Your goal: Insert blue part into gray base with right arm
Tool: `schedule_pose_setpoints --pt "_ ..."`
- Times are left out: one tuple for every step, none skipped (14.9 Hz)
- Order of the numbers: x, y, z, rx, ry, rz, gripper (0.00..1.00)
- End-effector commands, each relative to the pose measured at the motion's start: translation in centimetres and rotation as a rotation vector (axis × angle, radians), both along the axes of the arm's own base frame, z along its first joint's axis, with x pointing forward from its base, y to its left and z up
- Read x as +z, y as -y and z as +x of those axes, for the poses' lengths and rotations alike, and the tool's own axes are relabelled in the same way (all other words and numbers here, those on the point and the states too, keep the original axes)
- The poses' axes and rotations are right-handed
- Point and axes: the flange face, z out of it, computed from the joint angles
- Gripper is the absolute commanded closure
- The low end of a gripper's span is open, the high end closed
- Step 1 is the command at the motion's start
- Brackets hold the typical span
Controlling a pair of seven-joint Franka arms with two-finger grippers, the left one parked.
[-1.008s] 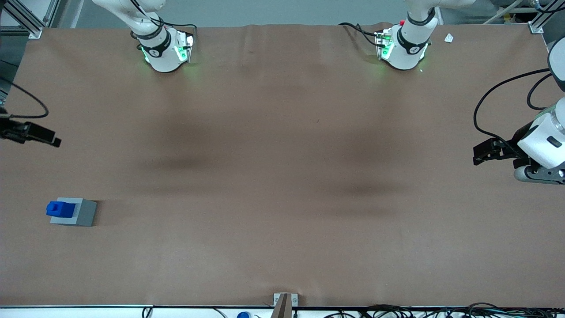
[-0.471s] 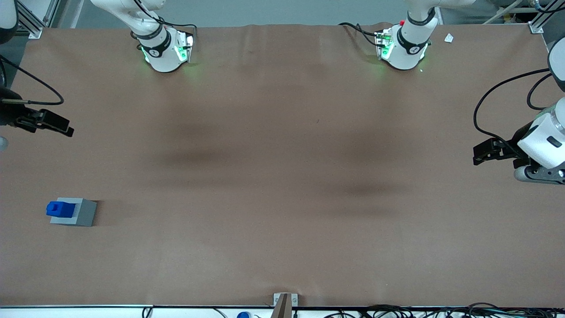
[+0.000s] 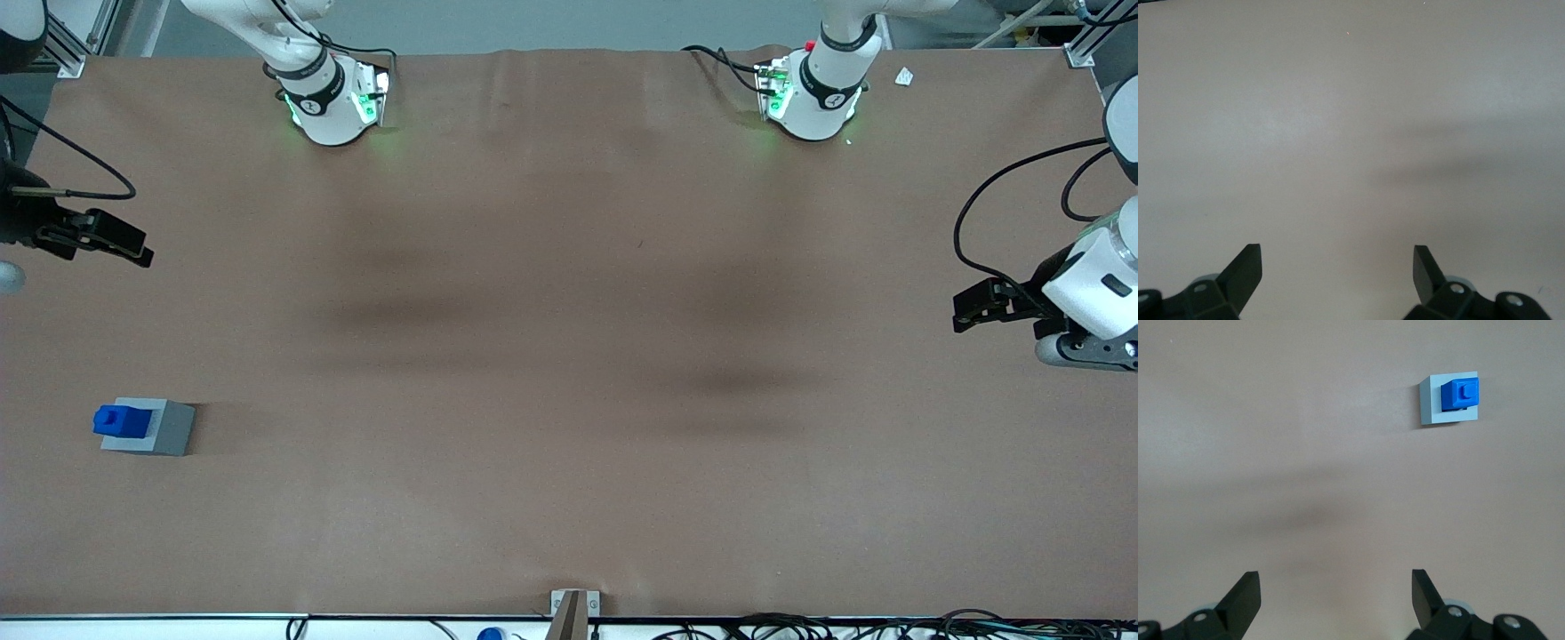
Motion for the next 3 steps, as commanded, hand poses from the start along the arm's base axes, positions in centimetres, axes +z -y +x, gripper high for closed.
schedule_pose_setpoints --pt "0.62 -0.02 -1.21 -0.006 0.007 -0.014 0.00" --pt "0.74 -0.19 -1.26 -0.003 0.011 -0.014 0.00" --pt "0.71 -0.17 -1.41 -0.005 0.010 -0.015 0.00"
